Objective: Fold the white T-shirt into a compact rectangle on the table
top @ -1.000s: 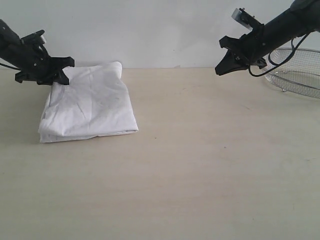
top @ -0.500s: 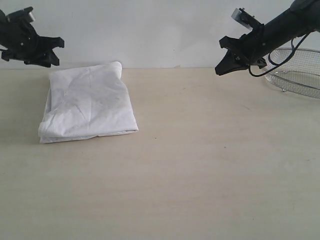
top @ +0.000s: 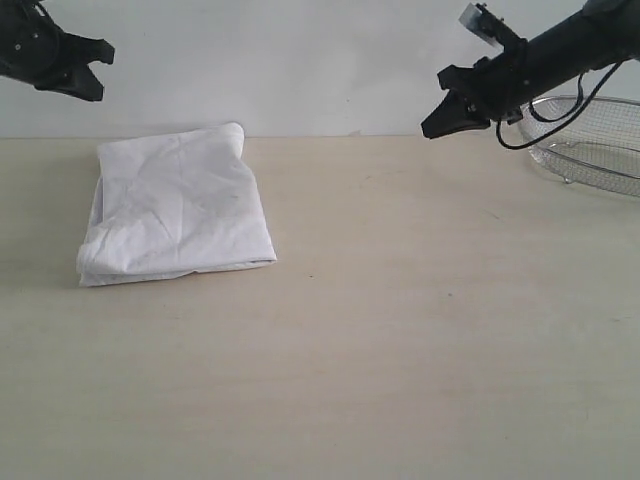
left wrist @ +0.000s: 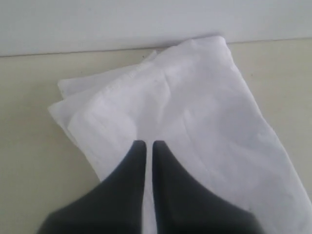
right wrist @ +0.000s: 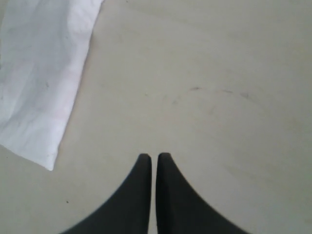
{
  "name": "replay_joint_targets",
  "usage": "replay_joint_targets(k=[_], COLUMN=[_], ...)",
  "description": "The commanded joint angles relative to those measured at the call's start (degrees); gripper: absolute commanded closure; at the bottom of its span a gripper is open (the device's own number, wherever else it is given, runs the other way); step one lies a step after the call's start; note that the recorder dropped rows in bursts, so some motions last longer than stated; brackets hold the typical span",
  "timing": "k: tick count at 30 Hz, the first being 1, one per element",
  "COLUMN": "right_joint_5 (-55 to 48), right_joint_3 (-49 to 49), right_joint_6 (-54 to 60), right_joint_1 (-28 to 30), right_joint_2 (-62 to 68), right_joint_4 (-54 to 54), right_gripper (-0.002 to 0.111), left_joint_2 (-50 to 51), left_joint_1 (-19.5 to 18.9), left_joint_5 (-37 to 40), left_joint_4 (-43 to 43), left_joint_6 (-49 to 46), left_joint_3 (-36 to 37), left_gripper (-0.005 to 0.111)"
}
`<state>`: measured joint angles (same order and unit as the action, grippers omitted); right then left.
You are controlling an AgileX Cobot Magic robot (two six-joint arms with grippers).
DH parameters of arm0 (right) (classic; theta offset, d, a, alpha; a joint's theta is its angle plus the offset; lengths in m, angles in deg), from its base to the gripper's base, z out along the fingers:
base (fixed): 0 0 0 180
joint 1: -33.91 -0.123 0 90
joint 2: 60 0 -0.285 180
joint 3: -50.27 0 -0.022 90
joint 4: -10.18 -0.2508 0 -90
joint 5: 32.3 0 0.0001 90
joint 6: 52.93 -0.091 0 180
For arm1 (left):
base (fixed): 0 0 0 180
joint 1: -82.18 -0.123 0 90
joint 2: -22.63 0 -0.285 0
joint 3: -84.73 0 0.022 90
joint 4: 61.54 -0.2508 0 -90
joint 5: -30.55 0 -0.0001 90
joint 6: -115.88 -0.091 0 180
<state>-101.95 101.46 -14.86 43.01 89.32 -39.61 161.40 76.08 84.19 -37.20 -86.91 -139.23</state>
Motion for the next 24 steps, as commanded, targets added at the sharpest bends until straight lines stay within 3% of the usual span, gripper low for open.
replay_joint_targets(k=[1, 8, 13, 19, 24], right_joint_5=[-0.31, -0.31, -0.31, -0.31, -0.31], right_joint_3=[0.28, 0.28, 0.28, -0.59, -11.57], right_joint_6=[3.78, 4.01, 1.97, -5.07, -5.48], right_joint_1=[0.39, 0.28, -0.73, -4.55, -6.47], right_joint_2=[-3.49, -10.09, -15.62, -23.31, -33.65], right_joint_4=[-2.57, -2.33, -0.32, 11.51, 12.89], right_gripper=[0.109, 0.109, 0.109, 0.109, 0.109], left_joint_2=[-3.54, -9.96, -16.47, -26.75, -39.24], left_joint_1=[-0.07, 0.12, 2.19, 4.87, 5.28], left_joint_5=[3.21, 9.10, 9.65, 5.57, -2.62], left_joint_4=[0.83, 4.83, 6.98, 6.71, 6.71], left_joint_6=[-1.27, -4.07, -5.82, -6.80, -8.33], left_joint_3=[-0.36, 0.52, 5.74, 17.13, 33.00], left_gripper=[0.102, 0.102, 0.102, 0.102, 0.102])
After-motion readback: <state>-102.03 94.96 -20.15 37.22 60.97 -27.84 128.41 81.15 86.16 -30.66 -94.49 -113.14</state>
